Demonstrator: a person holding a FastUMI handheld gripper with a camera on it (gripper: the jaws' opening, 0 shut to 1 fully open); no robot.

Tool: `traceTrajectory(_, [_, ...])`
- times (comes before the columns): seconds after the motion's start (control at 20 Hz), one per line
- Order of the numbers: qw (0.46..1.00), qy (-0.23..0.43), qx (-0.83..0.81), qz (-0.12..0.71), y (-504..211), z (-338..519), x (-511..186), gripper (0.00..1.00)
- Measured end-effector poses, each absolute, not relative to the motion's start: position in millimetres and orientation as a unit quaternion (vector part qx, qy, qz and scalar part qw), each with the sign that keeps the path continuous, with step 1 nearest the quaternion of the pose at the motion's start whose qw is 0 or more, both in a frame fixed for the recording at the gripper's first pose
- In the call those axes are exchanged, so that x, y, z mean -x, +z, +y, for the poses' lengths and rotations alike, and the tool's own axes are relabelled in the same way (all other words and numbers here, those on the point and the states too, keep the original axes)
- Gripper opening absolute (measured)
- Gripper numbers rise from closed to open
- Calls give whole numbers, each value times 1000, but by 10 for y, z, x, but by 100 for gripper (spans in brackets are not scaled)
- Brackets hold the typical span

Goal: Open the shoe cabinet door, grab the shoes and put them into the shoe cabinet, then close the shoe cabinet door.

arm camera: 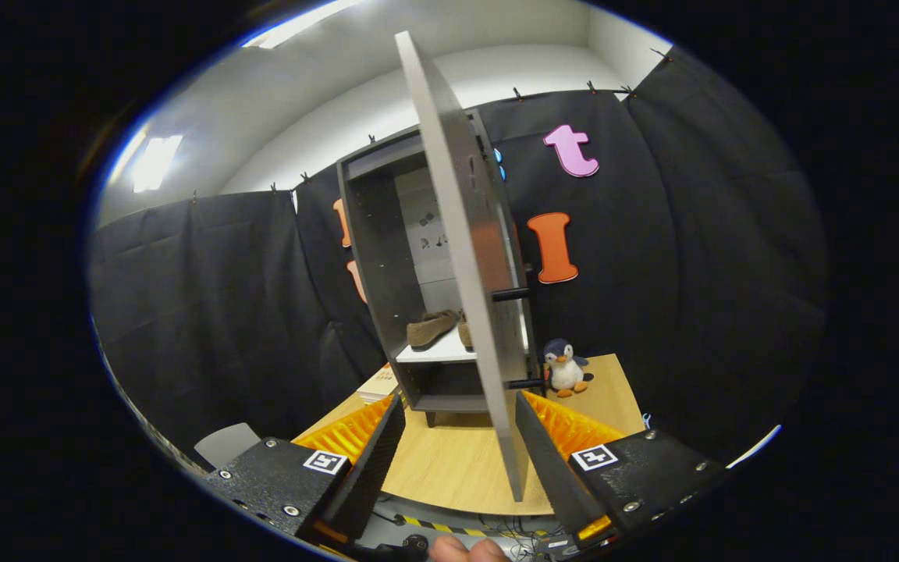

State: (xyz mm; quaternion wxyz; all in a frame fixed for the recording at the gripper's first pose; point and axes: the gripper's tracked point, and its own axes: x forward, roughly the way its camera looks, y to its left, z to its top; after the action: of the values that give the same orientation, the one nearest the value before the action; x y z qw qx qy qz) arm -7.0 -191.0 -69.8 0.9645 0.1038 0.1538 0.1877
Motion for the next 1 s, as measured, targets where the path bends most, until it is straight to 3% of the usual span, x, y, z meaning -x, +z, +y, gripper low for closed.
traceTrajectory(0.45, [973,162,-104,129,-750,-2331,-614,93])
traceTrajectory(1.0, [971,176,-86,134,-724,-1389,-639,91])
